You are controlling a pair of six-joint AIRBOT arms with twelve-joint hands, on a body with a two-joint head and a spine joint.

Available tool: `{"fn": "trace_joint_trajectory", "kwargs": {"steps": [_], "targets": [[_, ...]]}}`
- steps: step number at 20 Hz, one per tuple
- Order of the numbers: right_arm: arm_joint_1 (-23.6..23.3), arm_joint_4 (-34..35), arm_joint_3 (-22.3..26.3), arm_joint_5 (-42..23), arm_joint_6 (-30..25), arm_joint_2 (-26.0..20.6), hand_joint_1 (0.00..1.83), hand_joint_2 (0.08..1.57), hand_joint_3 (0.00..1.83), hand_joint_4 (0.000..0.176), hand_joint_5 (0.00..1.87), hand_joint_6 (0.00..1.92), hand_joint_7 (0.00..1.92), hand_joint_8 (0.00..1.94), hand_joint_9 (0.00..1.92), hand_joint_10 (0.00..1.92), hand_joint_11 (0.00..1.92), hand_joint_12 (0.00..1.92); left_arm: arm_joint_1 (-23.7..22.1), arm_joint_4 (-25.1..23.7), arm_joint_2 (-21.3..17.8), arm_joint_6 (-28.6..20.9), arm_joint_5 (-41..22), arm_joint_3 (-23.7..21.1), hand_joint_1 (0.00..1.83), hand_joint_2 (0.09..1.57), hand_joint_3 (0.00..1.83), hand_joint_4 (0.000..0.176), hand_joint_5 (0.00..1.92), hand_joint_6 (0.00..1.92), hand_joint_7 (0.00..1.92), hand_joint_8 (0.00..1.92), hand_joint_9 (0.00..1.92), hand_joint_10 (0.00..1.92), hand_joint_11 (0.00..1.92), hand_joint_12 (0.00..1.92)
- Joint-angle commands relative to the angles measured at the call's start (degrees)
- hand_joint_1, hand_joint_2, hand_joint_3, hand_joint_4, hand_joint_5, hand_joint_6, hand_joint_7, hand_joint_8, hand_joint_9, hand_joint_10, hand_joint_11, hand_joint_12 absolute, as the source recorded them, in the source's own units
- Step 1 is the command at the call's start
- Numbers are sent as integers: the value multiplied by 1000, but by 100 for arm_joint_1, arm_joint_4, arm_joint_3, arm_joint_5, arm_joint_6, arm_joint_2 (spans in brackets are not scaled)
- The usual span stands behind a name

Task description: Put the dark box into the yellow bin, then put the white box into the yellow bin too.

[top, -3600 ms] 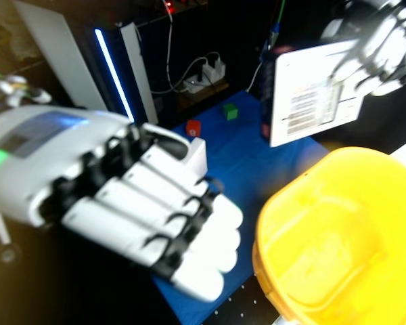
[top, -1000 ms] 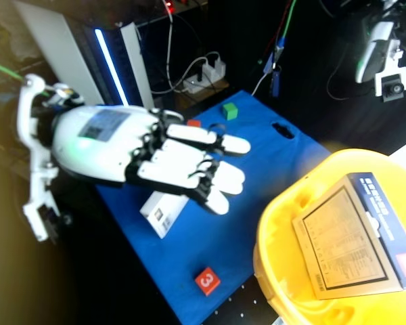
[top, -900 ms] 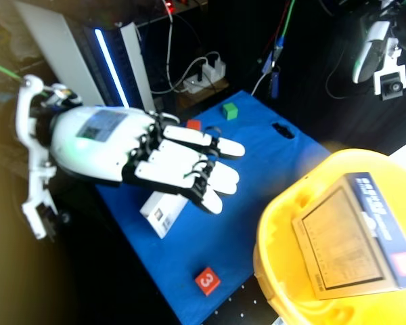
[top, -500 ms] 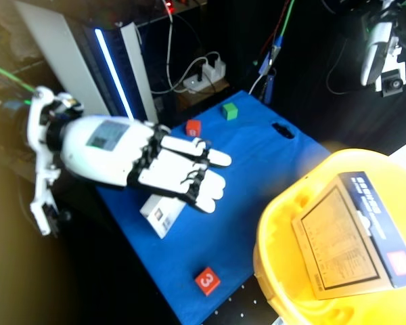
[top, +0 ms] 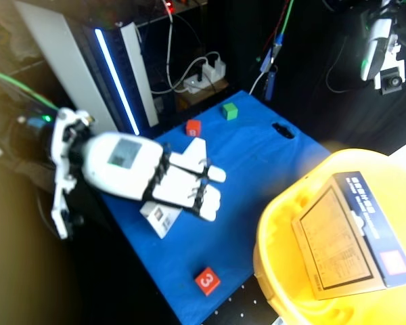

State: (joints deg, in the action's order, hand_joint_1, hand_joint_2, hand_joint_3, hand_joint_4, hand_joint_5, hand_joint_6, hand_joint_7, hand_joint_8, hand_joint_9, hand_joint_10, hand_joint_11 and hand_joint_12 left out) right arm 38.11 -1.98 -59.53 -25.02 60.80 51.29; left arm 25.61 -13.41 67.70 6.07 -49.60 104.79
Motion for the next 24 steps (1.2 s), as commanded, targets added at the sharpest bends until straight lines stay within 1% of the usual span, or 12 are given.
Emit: {"fn": "trace_joint_trajectory", "kwargs": {"steps": [1, 2, 3, 4, 5, 8, 9, 13, 14, 16, 19, 24], "targets": [[-43, 71, -41, -612, -18, 24, 884, 828, 2, 0, 411, 5, 519, 4, 508, 13, 220, 673, -26, 282, -21, -34, -641, -15, 1074, 853, 9, 42, 456, 15, 404, 11, 432, 23, 435, 74], [-41, 96, -75, -603, -18, 44, 884, 828, 2, 0, 411, 5, 519, 4, 508, 13, 220, 673, -26, 292, -30, -34, -651, -22, 1074, 853, 9, 42, 456, 15, 404, 11, 432, 23, 435, 74], [-41, 112, -99, -583, -17, 72, 1165, 965, 4, 0, 827, 22, 938, 29, 1003, 57, 759, 581, -27, 307, -41, -34, -667, -34, 1125, 852, 6, 43, 435, 2, 383, 2, 399, 3, 398, 59], [-41, 114, -110, -584, -17, 87, 1270, 996, 2, 0, 1188, 211, 1236, 472, 1255, 330, 890, 1116, -28, 318, -45, -34, -674, -37, 1059, 834, 0, 0, 369, 0, 365, 0, 380, 0, 376, 48], [-41, 117, -122, -586, -17, 125, 1289, 1001, 1, 0, 1247, 302, 1305, 534, 1319, 390, 945, 1194, -28, 325, -53, -34, -676, -41, 1039, 830, 0, 0, 352, 0, 356, 0, 359, 0, 366, 43], [-45, 126, -174, -598, -17, 235, 1273, 1045, 2, 0, 1069, 711, 1233, 696, 1232, 631, 953, 1253, -28, 347, -99, -34, -669, -63, 1120, 871, 7, 27, 354, 9, 333, 6, 317, 1, 355, 32], [-47, 134, -185, -600, -17, 261, 1267, 1054, 0, 0, 1046, 752, 1213, 734, 1224, 632, 935, 1292, -28, 353, -103, -34, -665, -64, 1113, 866, 4, 67, 351, 6, 280, 0, 316, 1, 362, 34], [-210, 146, -279, -651, -17, 448, 1274, 1053, 0, 0, 1046, 730, 1222, 746, 1220, 685, 937, 1346, -26, 351, -115, 4, -618, -64, 1021, 832, 0, 65, 326, 0, 315, 0, 344, 0, 391, 23], [-325, 90, -301, -666, -17, 475, 1255, 1075, 0, 0, 1025, 773, 1136, 880, 1139, 677, 857, 1335, -26, 349, -115, 10, -610, -64, 1062, 809, 0, 32, 325, 19, 298, 1, 270, 0, 314, 0], [-576, -25, -309, -689, -17, 449, 1258, 1079, 0, 0, 1031, 754, 1119, 918, 1121, 659, 828, 1326, -22, 345, -114, 22, -594, -65, 1043, 832, 0, 77, 354, 6, 300, 0, 300, 2, 339, 11], [-941, -223, -309, -703, -17, 386, 1270, 1085, 0, 0, 1010, 753, 1109, 985, 1073, 983, 869, 1522, 7, 346, -102, 36, -584, -70, 998, 812, 0, 33, 343, 3, 314, 7, 292, 6, 361, 21], [-1563, -528, -313, -704, -16, 354, 1260, 1100, 1, 0, 936, 895, 1113, 945, 1125, 793, 899, 1380, 95, 364, -69, 37, -586, -78, 1056, 821, 0, 108, 370, 11, 317, 7, 264, 1, 295, 0]]}}
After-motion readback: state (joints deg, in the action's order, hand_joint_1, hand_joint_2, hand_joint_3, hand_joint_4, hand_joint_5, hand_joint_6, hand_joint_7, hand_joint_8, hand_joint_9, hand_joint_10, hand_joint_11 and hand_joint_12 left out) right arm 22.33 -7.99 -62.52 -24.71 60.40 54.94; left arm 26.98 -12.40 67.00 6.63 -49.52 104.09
